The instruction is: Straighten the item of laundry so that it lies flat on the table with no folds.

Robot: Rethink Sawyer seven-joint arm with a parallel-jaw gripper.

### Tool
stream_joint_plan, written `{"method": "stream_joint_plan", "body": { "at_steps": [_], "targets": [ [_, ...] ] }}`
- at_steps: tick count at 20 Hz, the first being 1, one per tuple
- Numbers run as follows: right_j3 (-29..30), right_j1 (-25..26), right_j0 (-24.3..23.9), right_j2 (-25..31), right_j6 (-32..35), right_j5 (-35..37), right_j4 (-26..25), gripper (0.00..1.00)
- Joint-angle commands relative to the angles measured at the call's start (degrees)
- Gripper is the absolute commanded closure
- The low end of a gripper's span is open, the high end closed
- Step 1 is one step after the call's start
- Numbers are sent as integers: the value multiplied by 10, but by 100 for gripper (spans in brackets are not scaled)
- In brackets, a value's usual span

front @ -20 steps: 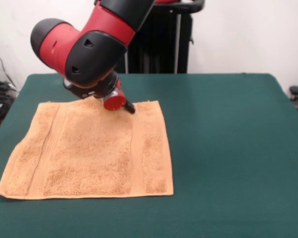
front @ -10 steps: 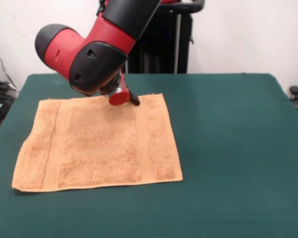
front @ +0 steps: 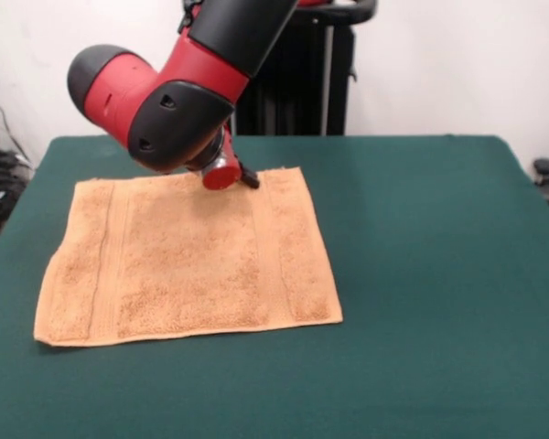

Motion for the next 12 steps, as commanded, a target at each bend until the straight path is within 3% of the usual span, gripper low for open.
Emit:
{"method": "stream_joint_plan", "body": {
  "at_steps": [1, 12],
  "targets": [
    [48, 57, 8, 106, 68, 18, 14, 100],
    [64, -6, 6, 87, 112, -101, -19, 100]
  ]
}}
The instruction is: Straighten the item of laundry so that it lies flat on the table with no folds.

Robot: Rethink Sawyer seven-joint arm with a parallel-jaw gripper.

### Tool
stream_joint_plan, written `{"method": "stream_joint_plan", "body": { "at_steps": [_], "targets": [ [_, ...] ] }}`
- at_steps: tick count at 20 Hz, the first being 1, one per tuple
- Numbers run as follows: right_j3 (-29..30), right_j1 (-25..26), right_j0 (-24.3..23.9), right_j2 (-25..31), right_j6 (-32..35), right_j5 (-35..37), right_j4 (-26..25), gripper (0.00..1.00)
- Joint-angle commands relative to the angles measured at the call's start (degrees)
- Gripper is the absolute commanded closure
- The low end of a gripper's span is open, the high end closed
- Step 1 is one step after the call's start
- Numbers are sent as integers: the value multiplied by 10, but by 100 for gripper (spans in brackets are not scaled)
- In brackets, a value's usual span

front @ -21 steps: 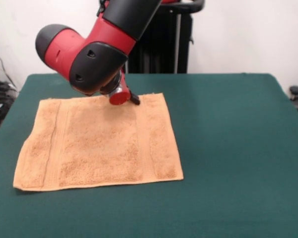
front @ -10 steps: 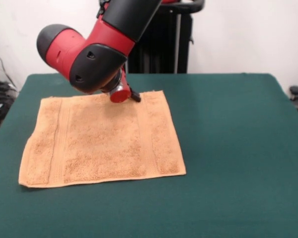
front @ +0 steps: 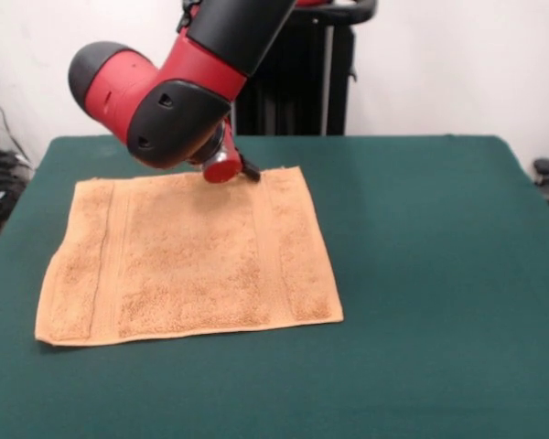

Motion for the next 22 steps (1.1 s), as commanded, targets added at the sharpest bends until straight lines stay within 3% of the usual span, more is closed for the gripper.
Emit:
{"method": "stream_joint_plan", "body": {
  "at_steps": [1, 8, 14, 22],
  "targets": [
    [48, -9, 1, 84, 111, -95, -21, 100],
    [17, -33, -12, 55, 168, -127, -23, 100],
    [-63, 0, -35, 36, 239, -114, -38, 100],
    [-100, 14, -51, 37, 260, -117, -59, 100]
  ]
}}
